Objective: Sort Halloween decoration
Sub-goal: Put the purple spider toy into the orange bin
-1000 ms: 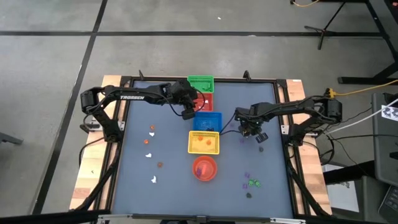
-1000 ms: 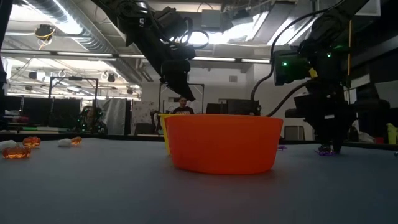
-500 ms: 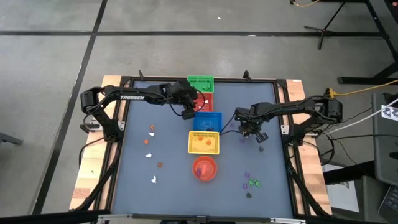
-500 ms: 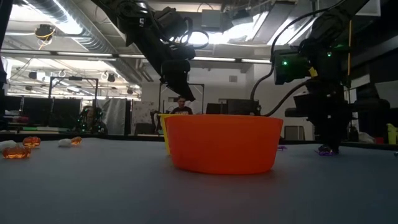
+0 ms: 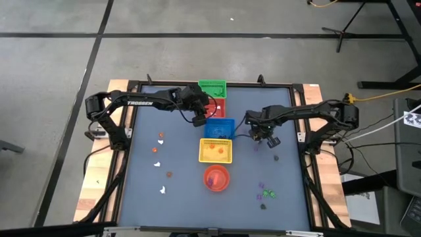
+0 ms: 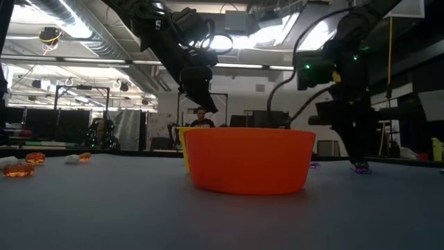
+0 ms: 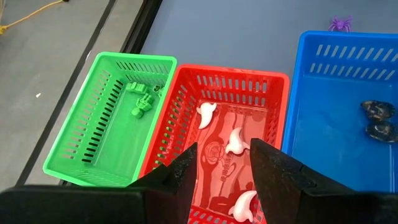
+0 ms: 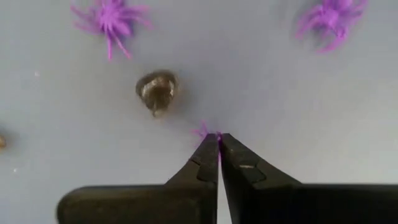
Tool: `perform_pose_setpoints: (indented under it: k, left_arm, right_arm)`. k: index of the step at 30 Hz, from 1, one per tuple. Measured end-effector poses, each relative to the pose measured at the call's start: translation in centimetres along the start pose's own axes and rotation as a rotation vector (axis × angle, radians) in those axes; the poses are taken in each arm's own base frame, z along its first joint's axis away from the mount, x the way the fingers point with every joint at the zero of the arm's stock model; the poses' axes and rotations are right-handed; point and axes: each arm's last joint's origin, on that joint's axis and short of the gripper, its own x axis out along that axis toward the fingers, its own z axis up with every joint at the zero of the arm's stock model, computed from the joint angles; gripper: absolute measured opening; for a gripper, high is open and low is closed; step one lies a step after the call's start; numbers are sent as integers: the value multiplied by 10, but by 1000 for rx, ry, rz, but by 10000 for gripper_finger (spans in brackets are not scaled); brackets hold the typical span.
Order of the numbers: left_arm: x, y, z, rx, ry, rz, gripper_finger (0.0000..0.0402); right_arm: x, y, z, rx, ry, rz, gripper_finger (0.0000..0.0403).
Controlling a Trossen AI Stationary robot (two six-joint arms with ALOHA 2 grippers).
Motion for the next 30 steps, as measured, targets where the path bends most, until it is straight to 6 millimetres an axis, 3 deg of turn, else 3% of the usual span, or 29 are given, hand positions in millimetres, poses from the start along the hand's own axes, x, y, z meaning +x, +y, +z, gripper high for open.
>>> perform_pose_setpoints:
  k: [20,30]
  left_arm:
    - [0,0,0,0,0,0,132]
    - [0,0,0,0,0,0,132]
  right_arm:
    - [-27,-14,14,1,-65,-53,1]
    - [-61,-28,33,23,-249,-61,0]
